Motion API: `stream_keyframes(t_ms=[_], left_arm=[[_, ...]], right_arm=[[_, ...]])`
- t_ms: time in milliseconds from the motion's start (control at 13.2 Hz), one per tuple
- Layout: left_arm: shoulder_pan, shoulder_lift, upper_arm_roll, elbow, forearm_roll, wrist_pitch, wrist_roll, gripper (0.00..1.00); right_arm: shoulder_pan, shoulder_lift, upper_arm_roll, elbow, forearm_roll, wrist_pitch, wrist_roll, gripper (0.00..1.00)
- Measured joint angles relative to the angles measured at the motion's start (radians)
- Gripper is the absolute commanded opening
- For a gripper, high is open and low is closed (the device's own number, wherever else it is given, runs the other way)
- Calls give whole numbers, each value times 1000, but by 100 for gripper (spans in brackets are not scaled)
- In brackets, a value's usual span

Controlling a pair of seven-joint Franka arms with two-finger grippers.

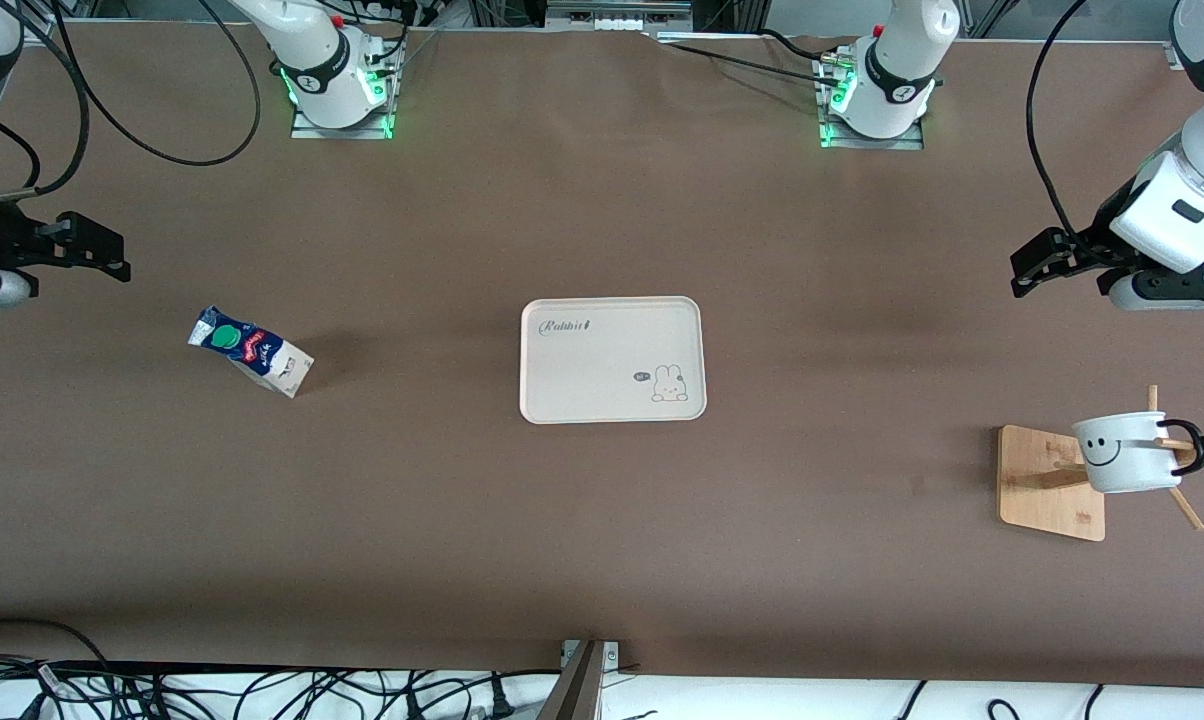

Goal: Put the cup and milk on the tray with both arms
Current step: 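Reach the right gripper toward the milk carton while the left gripper reaches the mug, then grasp the milk carton with the right gripper while the left gripper approaches the mug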

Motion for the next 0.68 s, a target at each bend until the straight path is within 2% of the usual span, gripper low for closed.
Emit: stream_keyframes(t_ms=[151,453,680], left_arm=[[1,43,1,43,0,0,-3,100],[1,198,5,176,0,4,-22,100],[30,249,11,198,0,97,-65,100]], right_arm=[[-5,47,-4,-8,0,0,-81,100],[-6,205,-3,-21,0,20,-224,100],[-4,280,1,-19,0,67,-327,100]])
